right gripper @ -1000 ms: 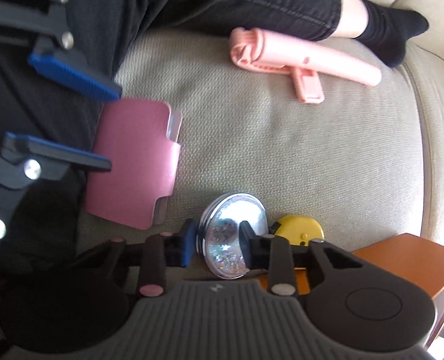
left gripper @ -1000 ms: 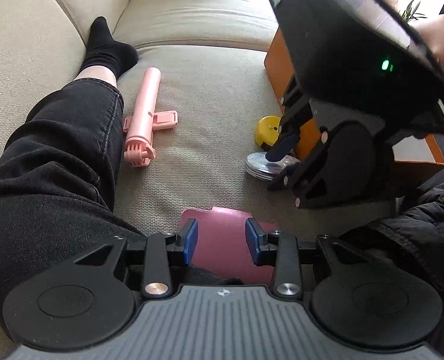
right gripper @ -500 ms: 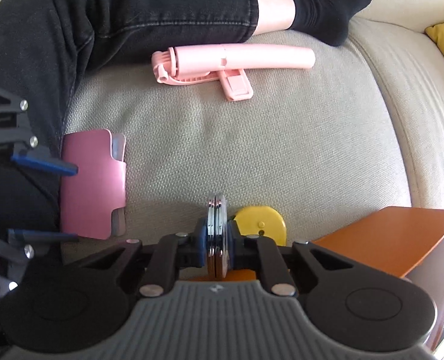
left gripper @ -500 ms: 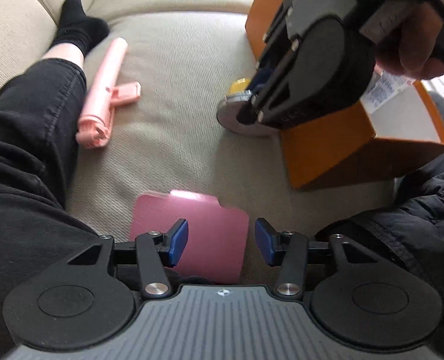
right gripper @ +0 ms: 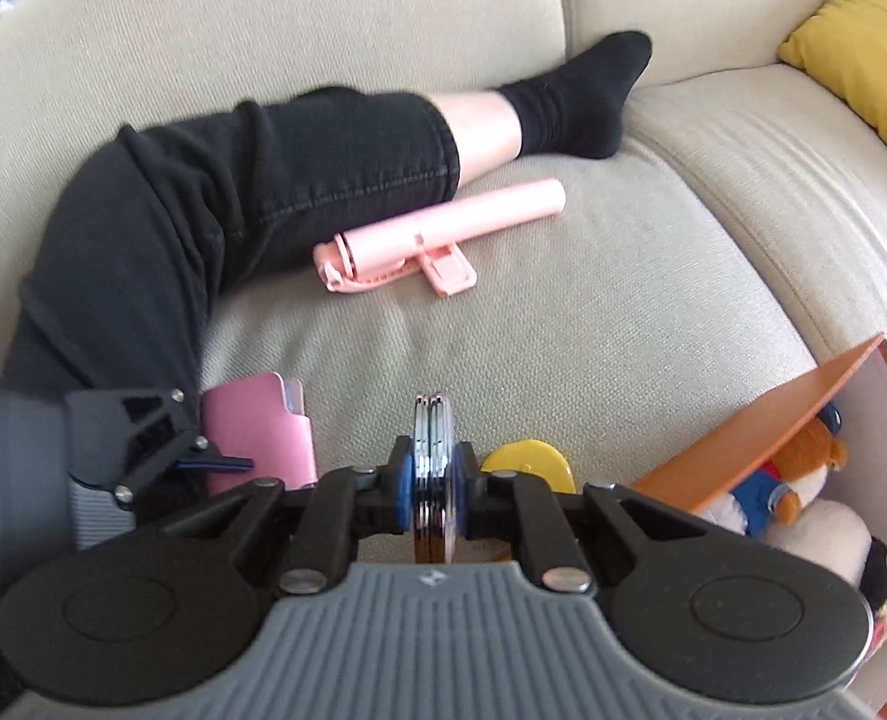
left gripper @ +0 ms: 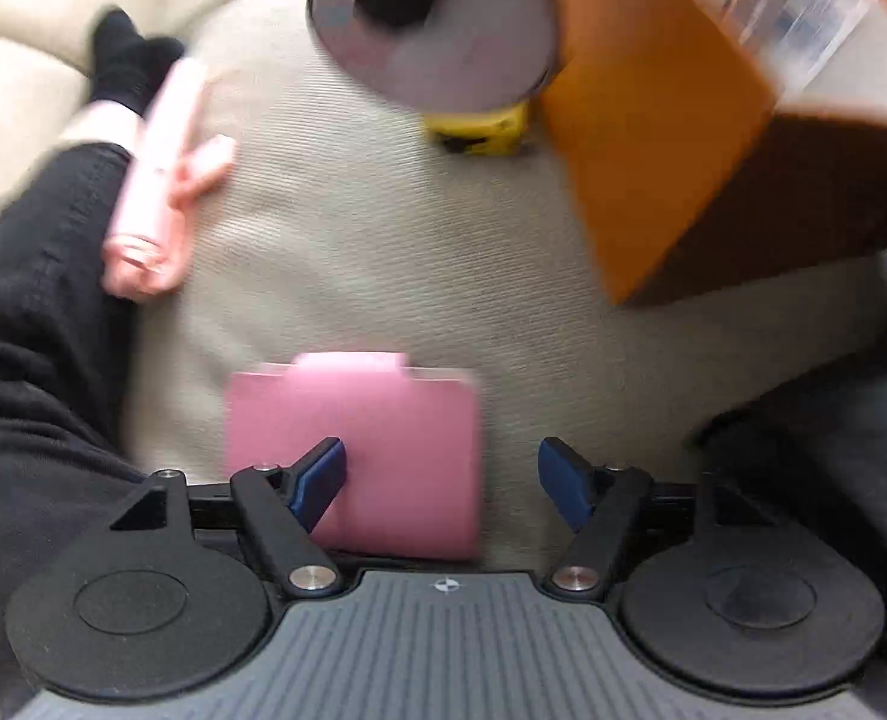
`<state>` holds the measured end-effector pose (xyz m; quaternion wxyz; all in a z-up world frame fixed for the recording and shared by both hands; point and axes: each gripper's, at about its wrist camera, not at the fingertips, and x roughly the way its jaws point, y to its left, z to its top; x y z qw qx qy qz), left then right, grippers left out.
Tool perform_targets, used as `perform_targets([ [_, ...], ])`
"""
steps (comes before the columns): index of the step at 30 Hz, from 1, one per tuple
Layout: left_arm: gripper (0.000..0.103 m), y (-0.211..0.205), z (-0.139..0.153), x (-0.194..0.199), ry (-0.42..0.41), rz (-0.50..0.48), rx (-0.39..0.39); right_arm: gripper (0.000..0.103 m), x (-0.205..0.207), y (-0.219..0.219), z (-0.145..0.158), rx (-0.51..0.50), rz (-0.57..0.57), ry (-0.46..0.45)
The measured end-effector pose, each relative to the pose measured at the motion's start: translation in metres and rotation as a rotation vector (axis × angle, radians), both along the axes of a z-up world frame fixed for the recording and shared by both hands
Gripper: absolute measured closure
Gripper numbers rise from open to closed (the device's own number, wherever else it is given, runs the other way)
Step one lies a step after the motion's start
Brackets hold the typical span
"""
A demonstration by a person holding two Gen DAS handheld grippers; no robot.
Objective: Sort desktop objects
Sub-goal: 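Grasp the pink card holder with the left tool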
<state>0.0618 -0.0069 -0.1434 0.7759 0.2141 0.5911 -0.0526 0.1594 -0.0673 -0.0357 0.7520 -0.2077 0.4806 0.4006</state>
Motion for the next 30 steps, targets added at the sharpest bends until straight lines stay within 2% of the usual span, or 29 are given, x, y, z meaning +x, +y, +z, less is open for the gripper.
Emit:
perform_targets([
  [1, 0.019, 0.0, -0.005, 0.0, -0.015, -0.006, 0.053, 0.089, -0.001, -0.005, 0.004, 0.019, -0.013, -0.006],
  [3, 0.021, 0.0, -0.004, -0.002, -0.02, -0.013, 0.054, 0.089, -0.003, -0.016, 0.013, 0.051, -0.038, -0.013],
  [6, 0.029, 0.002, 0.001, -0.004, -0.025, -0.028, 0.035, 0.089, -0.006, -0.031, 0.019, 0.099, -0.078, -0.02],
  [8, 0.047, 0.006, 0.011, -0.008, -0.027, -0.038, -0.003, 0.089, -0.009, -0.039, 0.024, 0.134, -0.096, -0.021],
  [11, 0.066, 0.009, 0.032, -0.009, -0.054, -0.033, -0.06, 0.089, -0.013, -0.045, 0.029, 0.169, -0.108, -0.021],
  [15, 0.079, 0.016, 0.062, -0.012, -0.124, -0.013, -0.087, 0.089, -0.017, -0.042, 0.027, 0.19, -0.098, 0.007],
  [16, 0.09, 0.02, 0.068, -0.01, -0.134, -0.001, -0.1, 0.089, -0.017, -0.04, 0.025, 0.199, -0.099, 0.023],
  [22, 0.093, 0.057, 0.093, 0.003, -0.148, 0.095, -0.202, 0.089, -0.012, -0.004, -0.002, 0.2, -0.118, 0.129],
  [26, 0.093, 0.067, 0.1, 0.002, -0.159, 0.115, -0.212, 0.089, -0.007, 0.026, -0.027, 0.183, -0.13, 0.207],
  [30, 0.093, 0.086, 0.104, 0.004, -0.147, 0.174, -0.297, 0.089, -0.001, 0.044, -0.038, 0.265, -0.119, 0.289],
])
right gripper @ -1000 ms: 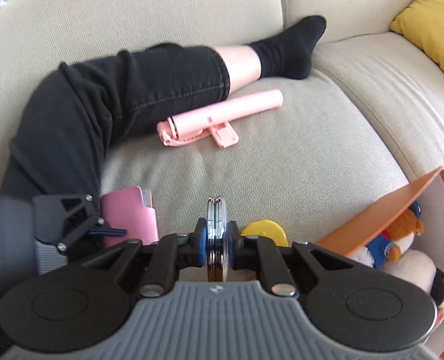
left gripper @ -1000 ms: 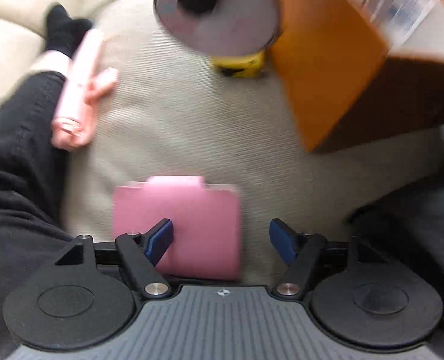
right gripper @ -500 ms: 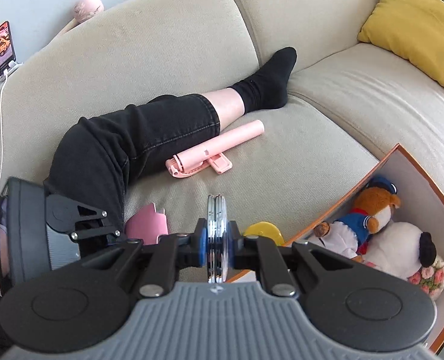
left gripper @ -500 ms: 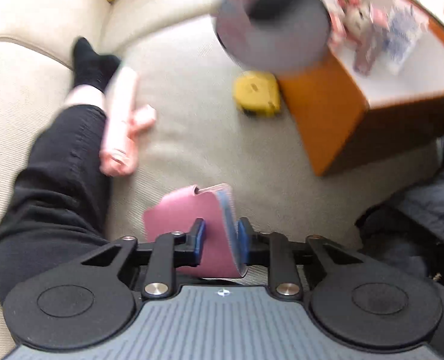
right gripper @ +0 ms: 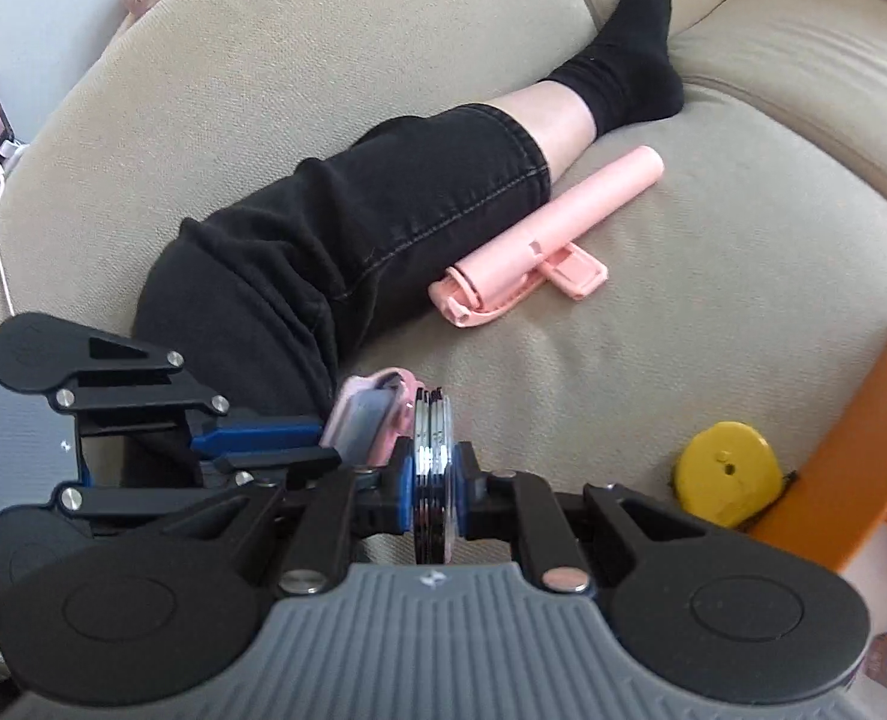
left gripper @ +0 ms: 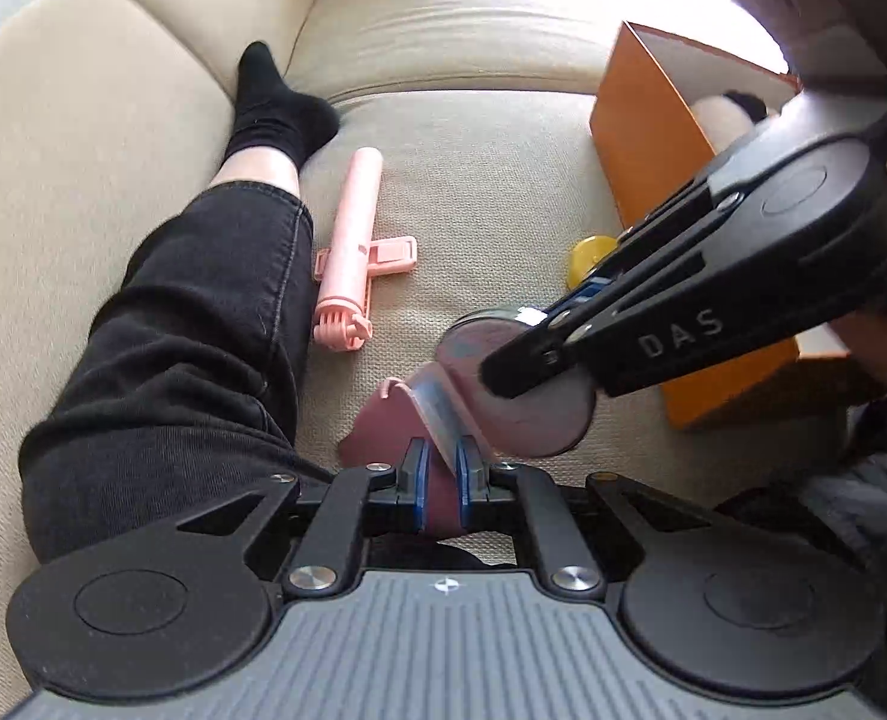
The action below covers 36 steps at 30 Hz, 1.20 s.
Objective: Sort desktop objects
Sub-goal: 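Grasp the pink card holder with the left tool, then carry the pink card holder with the left tool while the right tool carries the mirror toward the box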
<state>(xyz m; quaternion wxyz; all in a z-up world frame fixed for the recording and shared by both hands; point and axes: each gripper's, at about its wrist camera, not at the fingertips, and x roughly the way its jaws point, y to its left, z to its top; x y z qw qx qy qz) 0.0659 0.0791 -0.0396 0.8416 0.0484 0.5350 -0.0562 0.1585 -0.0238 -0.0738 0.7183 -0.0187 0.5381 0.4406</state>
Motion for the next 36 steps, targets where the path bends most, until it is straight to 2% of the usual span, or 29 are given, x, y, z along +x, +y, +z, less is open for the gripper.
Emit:
perform_targets([
  [1, 0.09, 0.005, 0.002, 0.0, 0.001, 0.02, -0.026, 0.089, 0.001, 0.003, 0.0, 0.011, 0.007, 0.003],
  [2, 0.078, 0.011, 0.002, 0.001, 0.007, 0.037, -0.057, 0.089, 0.001, 0.006, 0.001, 0.021, 0.014, 0.007],
  [3, 0.07, 0.015, 0.003, 0.001, 0.011, 0.052, -0.087, 0.089, 0.001, 0.009, 0.001, 0.027, 0.021, 0.012],
  [4, 0.05, 0.018, 0.003, 0.002, 0.015, 0.068, -0.11, 0.089, 0.001, 0.012, 0.002, 0.032, 0.033, 0.012],
  [5, 0.039, 0.02, 0.002, 0.002, 0.02, 0.087, -0.12, 0.089, 0.0, 0.015, 0.003, 0.032, 0.045, 0.004],
  [10, 0.039, 0.026, -0.006, 0.008, 0.042, 0.169, -0.082, 0.089, -0.003, 0.018, 0.006, 0.027, 0.105, -0.039],
  [14, 0.038, 0.027, -0.008, 0.008, 0.047, 0.173, -0.095, 0.089, -0.003, 0.016, 0.005, 0.026, 0.144, -0.051],
  [17, 0.038, 0.028, -0.009, 0.006, 0.008, 0.14, -0.106, 0.089, 0.001, 0.012, 0.005, 0.039, 0.145, -0.047],
  [18, 0.039, 0.03, -0.009, 0.005, -0.009, 0.125, -0.122, 0.089, 0.002, 0.011, 0.006, 0.039, 0.148, -0.054],
  [20, 0.052, 0.036, -0.011, 0.008, -0.018, 0.101, -0.209, 0.089, 0.002, 0.007, 0.011, 0.031, 0.165, -0.084],
  [21, 0.052, 0.038, -0.012, 0.009, -0.017, 0.083, -0.253, 0.089, 0.003, 0.005, 0.012, 0.022, 0.168, -0.087],
  [23, 0.051, 0.039, -0.014, 0.011, -0.012, 0.059, -0.283, 0.089, 0.006, 0.0, 0.012, 0.008, 0.161, -0.068],
  [27, 0.051, 0.037, -0.004, 0.003, 0.004, 0.036, -0.228, 0.089, 0.007, -0.002, 0.007, 0.056, 0.15, -0.004],
  [30, 0.047, 0.048, 0.002, -0.002, 0.034, 0.067, -0.208, 0.089, -0.001, 0.01, 0.007, 0.076, 0.175, 0.002],
  [35, 0.041, 0.081, 0.003, -0.001, 0.045, 0.231, -0.403, 0.089, -0.011, 0.018, -0.003, 0.024, 0.195, -0.015],
  [36, 0.041, 0.084, 0.002, 0.002, 0.058, 0.265, -0.417, 0.089, -0.013, 0.017, -0.005, 0.023, 0.193, -0.017],
])
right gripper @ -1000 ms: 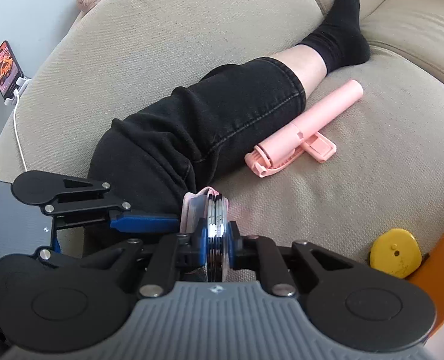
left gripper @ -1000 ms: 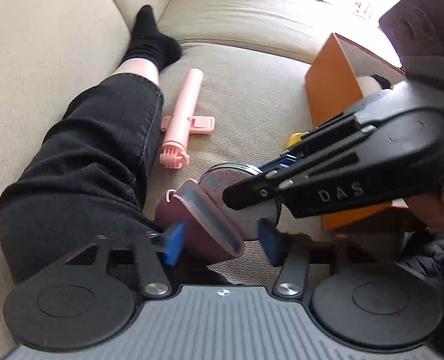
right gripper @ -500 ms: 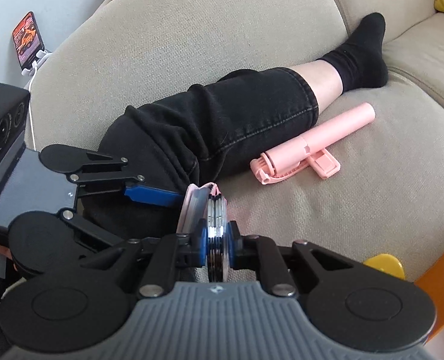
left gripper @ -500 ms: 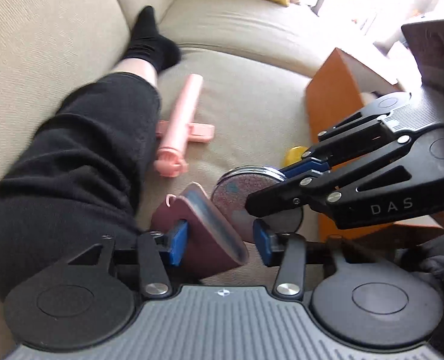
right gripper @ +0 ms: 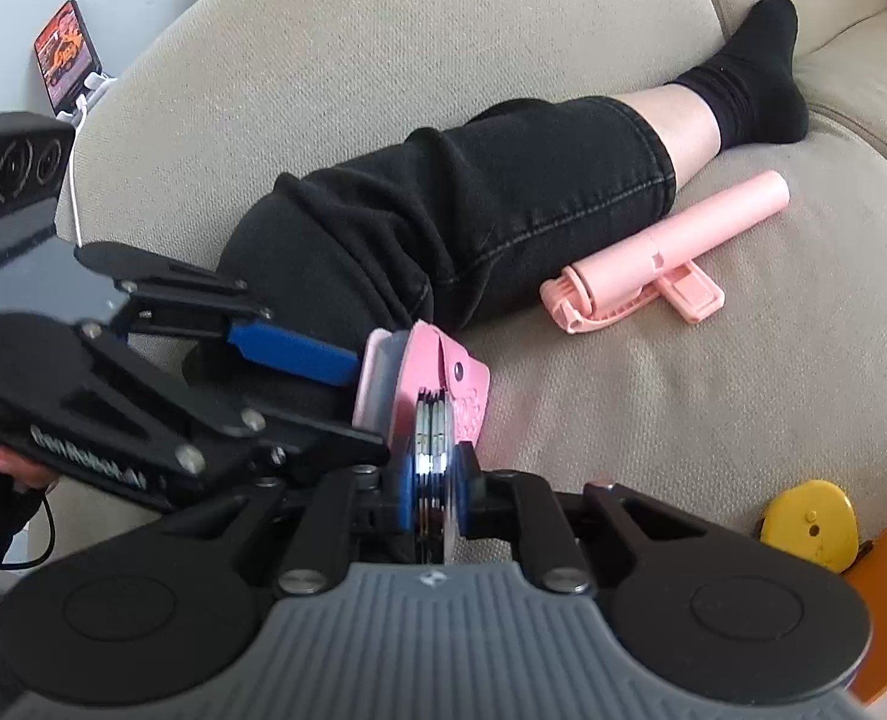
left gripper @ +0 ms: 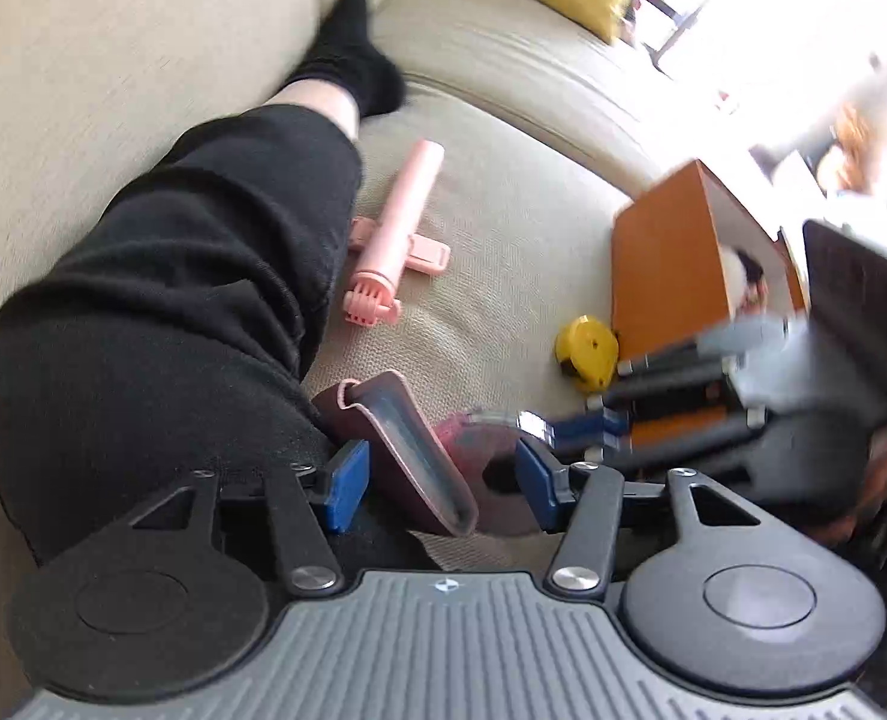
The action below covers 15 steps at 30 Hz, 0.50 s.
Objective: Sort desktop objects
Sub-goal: 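Carry the pink card holder with the left tool while the right tool carries the mirror toward the box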
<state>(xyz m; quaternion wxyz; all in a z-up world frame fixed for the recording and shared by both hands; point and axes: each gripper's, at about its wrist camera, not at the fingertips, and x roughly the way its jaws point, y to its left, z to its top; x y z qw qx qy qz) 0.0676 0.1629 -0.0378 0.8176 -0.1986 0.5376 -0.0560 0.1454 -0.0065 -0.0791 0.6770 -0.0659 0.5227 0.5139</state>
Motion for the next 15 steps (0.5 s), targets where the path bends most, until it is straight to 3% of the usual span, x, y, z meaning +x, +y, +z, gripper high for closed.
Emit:
perform_targets([
  [6, 0.04, -0.016, -0.002, 0.014, 0.062, 0.097, 0.105, 0.089, -0.01, 0.006, -0.002, -0.024, 0.033, -0.061],
  [11, 0.04, -0.038, -0.011, 0.023, 0.082, 0.093, 0.237, 0.089, -0.017, 0.009, -0.003, -0.049, 0.055, -0.078],
  [12, 0.043, -0.041, -0.013, 0.024, 0.086, 0.08, 0.264, 0.089, -0.018, 0.009, -0.004, -0.057, 0.056, -0.074],
  [13, 0.056, -0.045, -0.015, 0.024, 0.094, 0.061, 0.301, 0.089, -0.018, 0.008, -0.005, -0.064, 0.059, -0.069],
  [15, 0.062, -0.049, -0.019, 0.021, 0.093, 0.029, 0.329, 0.09, -0.019, 0.006, -0.006, -0.068, 0.058, -0.069],
])
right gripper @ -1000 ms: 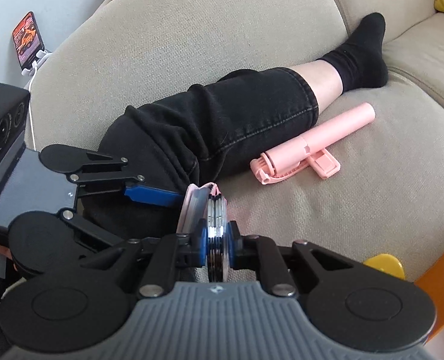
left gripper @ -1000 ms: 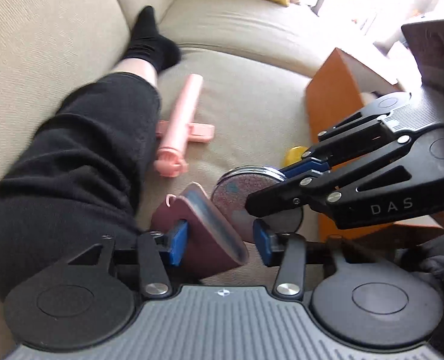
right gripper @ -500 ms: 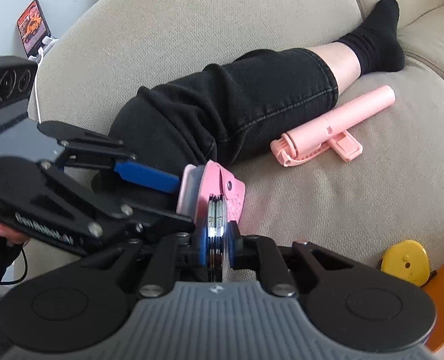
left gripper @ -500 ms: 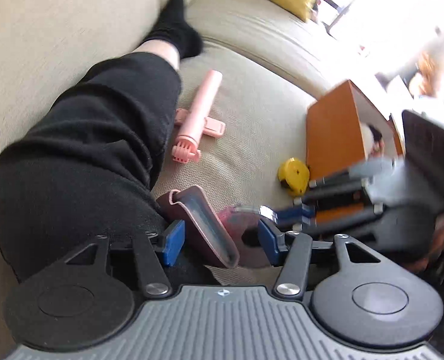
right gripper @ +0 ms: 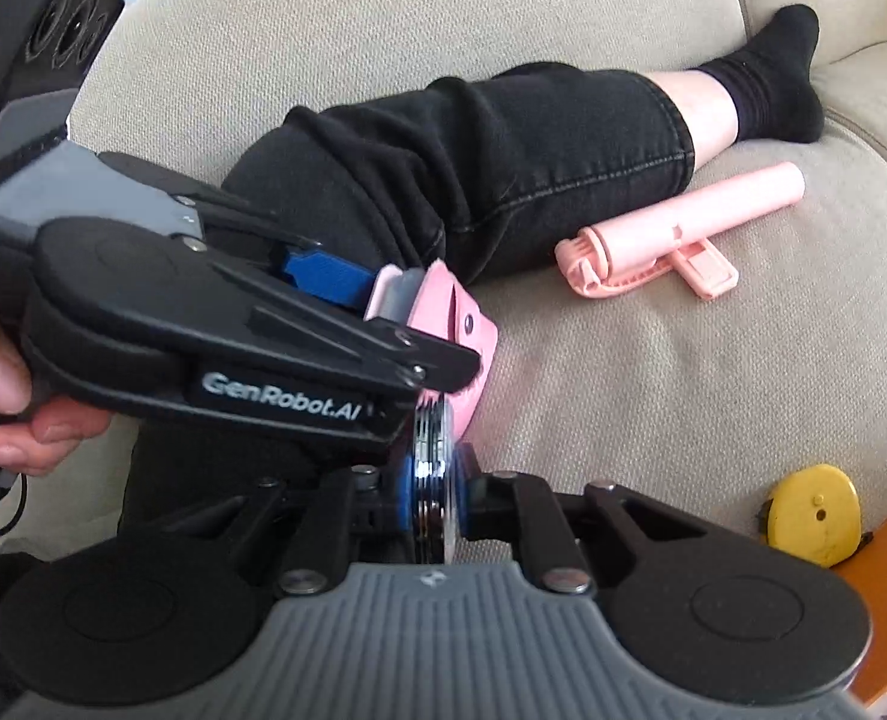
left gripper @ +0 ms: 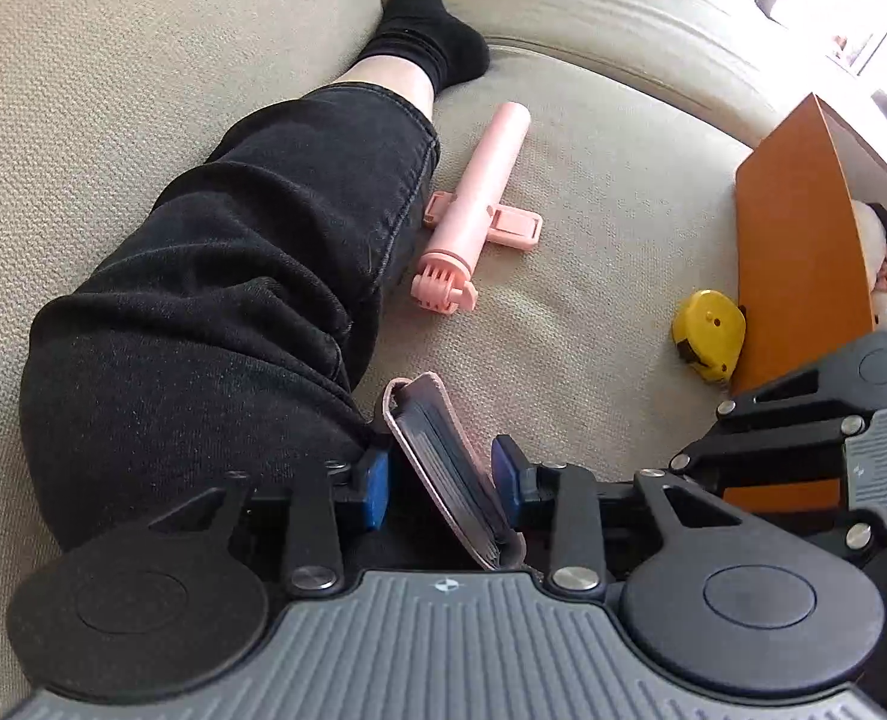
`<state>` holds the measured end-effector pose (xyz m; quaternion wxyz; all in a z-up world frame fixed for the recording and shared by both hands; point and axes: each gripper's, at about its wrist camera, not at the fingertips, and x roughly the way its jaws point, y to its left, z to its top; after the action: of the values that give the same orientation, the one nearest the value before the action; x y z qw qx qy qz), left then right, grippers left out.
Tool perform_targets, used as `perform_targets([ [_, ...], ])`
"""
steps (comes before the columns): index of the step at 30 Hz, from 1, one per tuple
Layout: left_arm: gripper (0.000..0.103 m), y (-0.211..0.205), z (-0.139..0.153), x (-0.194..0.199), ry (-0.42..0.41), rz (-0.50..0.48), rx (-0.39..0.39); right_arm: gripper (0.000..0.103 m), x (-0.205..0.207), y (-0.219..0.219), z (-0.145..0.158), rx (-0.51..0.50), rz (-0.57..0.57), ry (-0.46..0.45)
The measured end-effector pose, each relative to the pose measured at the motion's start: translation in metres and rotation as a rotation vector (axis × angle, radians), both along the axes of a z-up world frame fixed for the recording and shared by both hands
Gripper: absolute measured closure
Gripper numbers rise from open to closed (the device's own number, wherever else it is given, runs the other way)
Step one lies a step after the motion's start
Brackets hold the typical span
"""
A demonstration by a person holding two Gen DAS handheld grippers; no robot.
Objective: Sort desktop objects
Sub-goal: 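Carry the pink card holder with the left tool while the right tool carries the mirror toward the box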
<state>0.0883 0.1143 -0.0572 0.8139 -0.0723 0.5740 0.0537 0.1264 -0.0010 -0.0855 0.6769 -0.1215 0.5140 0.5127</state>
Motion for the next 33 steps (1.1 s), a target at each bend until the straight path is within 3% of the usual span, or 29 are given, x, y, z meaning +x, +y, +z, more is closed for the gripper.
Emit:
perform_targets([
  [6, 0.071, -0.002, 0.003, -0.011, -0.039, -0.067, 0.006, 0.09, -0.004, -0.012, 0.005, -0.045, -0.036, -0.027],
  [8, 0.081, -0.006, 0.007, -0.015, -0.07, -0.095, 0.001, 0.09, -0.004, -0.019, 0.01, -0.055, -0.069, -0.051],
  [10, 0.084, -0.006, 0.011, -0.017, -0.086, -0.105, -0.023, 0.09, -0.004, -0.032, 0.018, -0.039, -0.121, -0.067],
  [14, 0.085, -0.013, 0.027, -0.02, -0.15, -0.137, -0.032, 0.089, -0.004, -0.059, 0.04, 0.031, -0.233, -0.107],
  [25, 0.085, -0.04, 0.095, -0.017, -0.375, -0.236, -0.165, 0.089, -0.015, -0.134, 0.107, 0.185, -0.501, -0.245],
  [33, 0.085, -0.086, 0.121, 0.003, -0.466, -0.383, -0.247, 0.089, -0.028, -0.198, 0.137, 0.183, -0.698, -0.333],
])
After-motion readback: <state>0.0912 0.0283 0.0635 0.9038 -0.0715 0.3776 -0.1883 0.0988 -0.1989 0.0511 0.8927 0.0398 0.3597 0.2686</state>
